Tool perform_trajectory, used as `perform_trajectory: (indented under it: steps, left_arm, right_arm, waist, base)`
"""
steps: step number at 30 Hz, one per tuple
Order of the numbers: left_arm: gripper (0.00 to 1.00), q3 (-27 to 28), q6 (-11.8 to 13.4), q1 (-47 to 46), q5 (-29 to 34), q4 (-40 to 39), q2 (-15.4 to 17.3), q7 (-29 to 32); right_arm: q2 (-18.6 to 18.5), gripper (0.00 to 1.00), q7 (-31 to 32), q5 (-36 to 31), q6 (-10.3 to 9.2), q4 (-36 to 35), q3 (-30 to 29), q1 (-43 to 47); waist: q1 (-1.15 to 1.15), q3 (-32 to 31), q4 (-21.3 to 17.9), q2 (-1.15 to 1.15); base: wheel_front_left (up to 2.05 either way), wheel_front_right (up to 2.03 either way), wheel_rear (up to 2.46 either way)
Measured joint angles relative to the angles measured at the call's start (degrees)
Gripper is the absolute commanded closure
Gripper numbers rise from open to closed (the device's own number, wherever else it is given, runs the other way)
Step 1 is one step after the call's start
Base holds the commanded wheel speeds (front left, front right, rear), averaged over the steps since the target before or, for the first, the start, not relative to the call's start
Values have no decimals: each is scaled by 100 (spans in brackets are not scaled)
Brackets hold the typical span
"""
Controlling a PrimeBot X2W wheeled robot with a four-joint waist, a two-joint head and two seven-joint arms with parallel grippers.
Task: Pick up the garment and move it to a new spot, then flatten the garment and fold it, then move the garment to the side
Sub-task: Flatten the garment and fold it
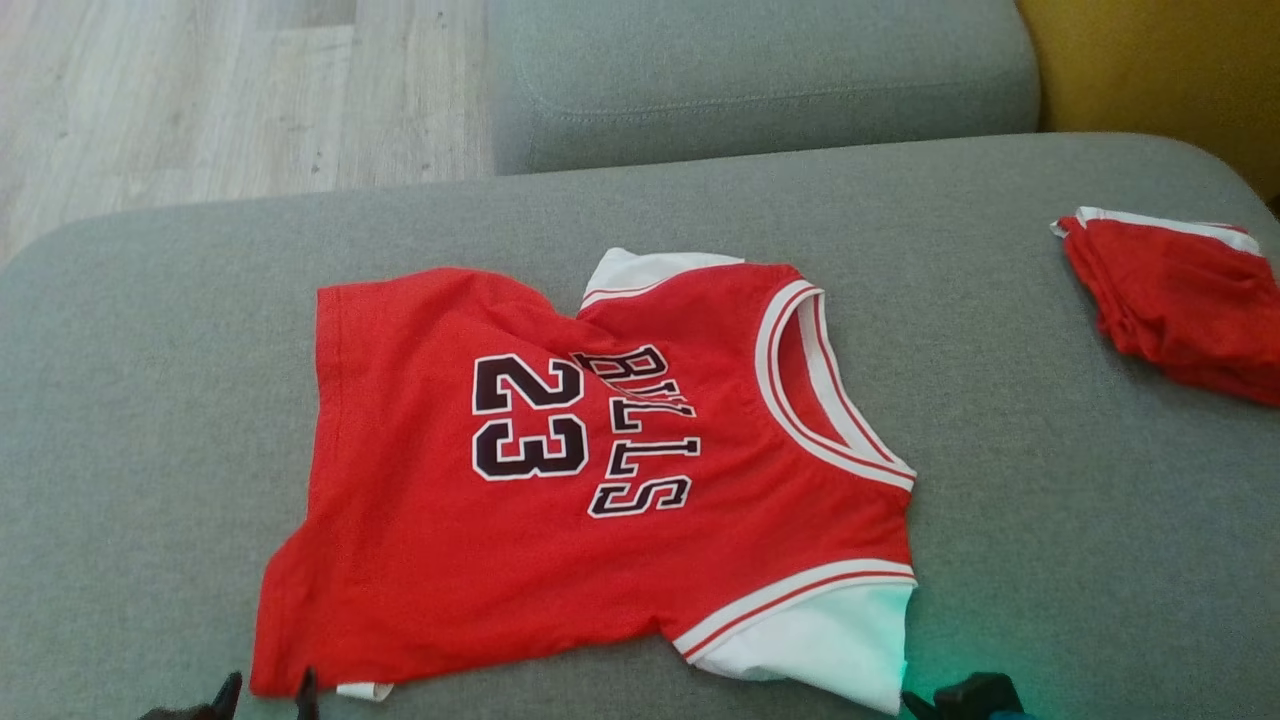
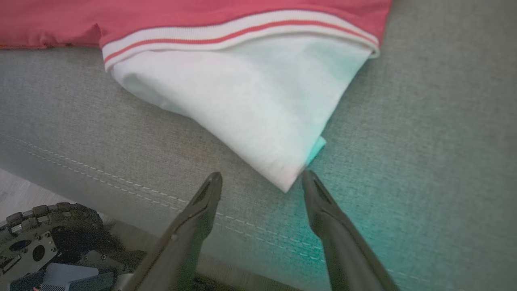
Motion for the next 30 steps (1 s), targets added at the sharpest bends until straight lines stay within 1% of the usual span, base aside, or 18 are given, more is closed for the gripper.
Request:
perform_trajectory:
  steps: [8, 16, 23, 24, 30]
  left_arm:
    - [0, -159, -5, -394, -56, 267, -4, -52]
    - [0, -182, 12, -436, -102, 499, -8, -41]
    - [0, -171, 114, -461, -102, 652, 4, -2]
    - [0, -169, 159, -483, -102, 679, 5, -1]
    - [0, -172, 204, -711, -103, 871, 36, 32]
  right_arm:
    - [111, 0, -254, -23, 0, 363, 19, -405]
    - [134, 0, -421, -68, 0, 512, 60, -492]
    - [137, 0, -528, -69, 0, 610, 102, -629]
    - [137, 0, -530, -69, 0, 617, 112, -656]
    - [137, 0, -623, -70, 0, 688, 191, -840]
  waist:
    - [0, 202, 46, 0]
    - [0, 264, 23, 0]
    - [0, 346, 23, 0]
    - [0, 361, 26, 0]
    - [0, 451, 10, 0]
  base:
    - [0, 0, 0]
    - [0, 0, 0]
    - [0, 0, 0]
    - [0, 0, 0]
    - [0, 0, 0]
